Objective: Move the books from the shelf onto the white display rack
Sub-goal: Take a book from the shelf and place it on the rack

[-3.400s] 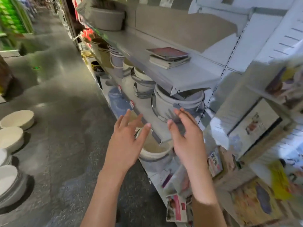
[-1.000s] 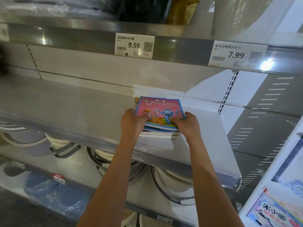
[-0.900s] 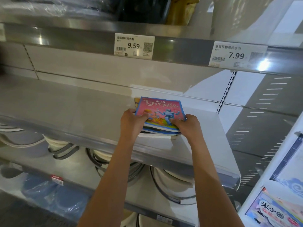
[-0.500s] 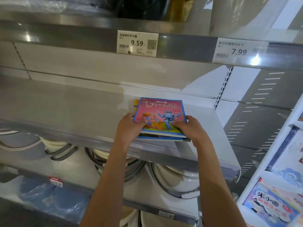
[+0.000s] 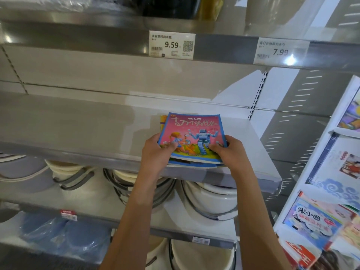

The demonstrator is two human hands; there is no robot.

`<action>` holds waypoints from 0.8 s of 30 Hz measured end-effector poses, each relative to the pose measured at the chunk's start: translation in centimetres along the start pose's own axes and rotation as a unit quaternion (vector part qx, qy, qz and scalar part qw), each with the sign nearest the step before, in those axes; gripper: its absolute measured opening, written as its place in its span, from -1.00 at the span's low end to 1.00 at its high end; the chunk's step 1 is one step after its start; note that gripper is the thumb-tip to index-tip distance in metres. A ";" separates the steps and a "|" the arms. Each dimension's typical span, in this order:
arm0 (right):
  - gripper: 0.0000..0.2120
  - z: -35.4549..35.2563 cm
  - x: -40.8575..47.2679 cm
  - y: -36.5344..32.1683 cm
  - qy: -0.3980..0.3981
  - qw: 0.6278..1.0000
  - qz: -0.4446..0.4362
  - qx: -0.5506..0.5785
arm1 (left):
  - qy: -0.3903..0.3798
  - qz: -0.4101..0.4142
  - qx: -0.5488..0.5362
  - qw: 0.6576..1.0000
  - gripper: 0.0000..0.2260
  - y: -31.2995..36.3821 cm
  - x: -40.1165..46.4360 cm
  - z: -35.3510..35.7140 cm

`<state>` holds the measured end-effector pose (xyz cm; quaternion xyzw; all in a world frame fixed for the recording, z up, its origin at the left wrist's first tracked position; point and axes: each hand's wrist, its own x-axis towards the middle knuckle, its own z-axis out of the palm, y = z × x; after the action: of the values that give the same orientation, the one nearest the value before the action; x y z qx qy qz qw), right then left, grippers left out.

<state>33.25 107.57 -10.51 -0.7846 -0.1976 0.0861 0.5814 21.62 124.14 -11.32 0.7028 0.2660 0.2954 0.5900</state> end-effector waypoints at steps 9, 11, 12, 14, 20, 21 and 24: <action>-0.75 0.8 -2.1 -0.5 0.004 0.994 0.081 0.077 | -0.014 -0.048 -0.144 0.988 -0.81 0.1 -2.4 -0.9; -0.78 0.7 -2.3 -1.0 -0.010 0.993 0.085 0.078 | -0.016 -0.047 -0.166 0.985 -0.81 0.1 -2.7 -1.3; -0.82 0.6 -2.5 -1.2 -0.015 0.992 0.086 0.087 | -0.017 -0.043 -0.176 0.983 -0.80 0.0 -3.0 -1.5; -0.83 0.4 -3.1 -1.2 -0.018 0.990 0.084 0.113 | -0.019 -0.035 -0.197 0.980 -0.77 0.0 -3.6 -2.0; -0.71 0.6 -5.7 -0.2 -0.038 0.978 0.072 0.194 | -0.089 0.021 -0.209 0.974 -0.64 -0.5 -4.9 -3.7; -0.69 0.6 -6.0 0.0 -0.040 0.977 0.063 0.199 | -0.105 0.030 -0.203 0.973 -0.62 -0.4 -5.1 -3.9; -0.64 0.5 -7.2 0.8 -0.020 0.979 0.025 0.203 | -0.137 0.030 -0.182 0.973 -0.54 -0.4 -5.4 -4.4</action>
<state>26.74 104.87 -12.08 -0.6527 -0.1678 0.1546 0.7224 14.67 123.23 -11.66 0.6253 0.1030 0.2572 0.7295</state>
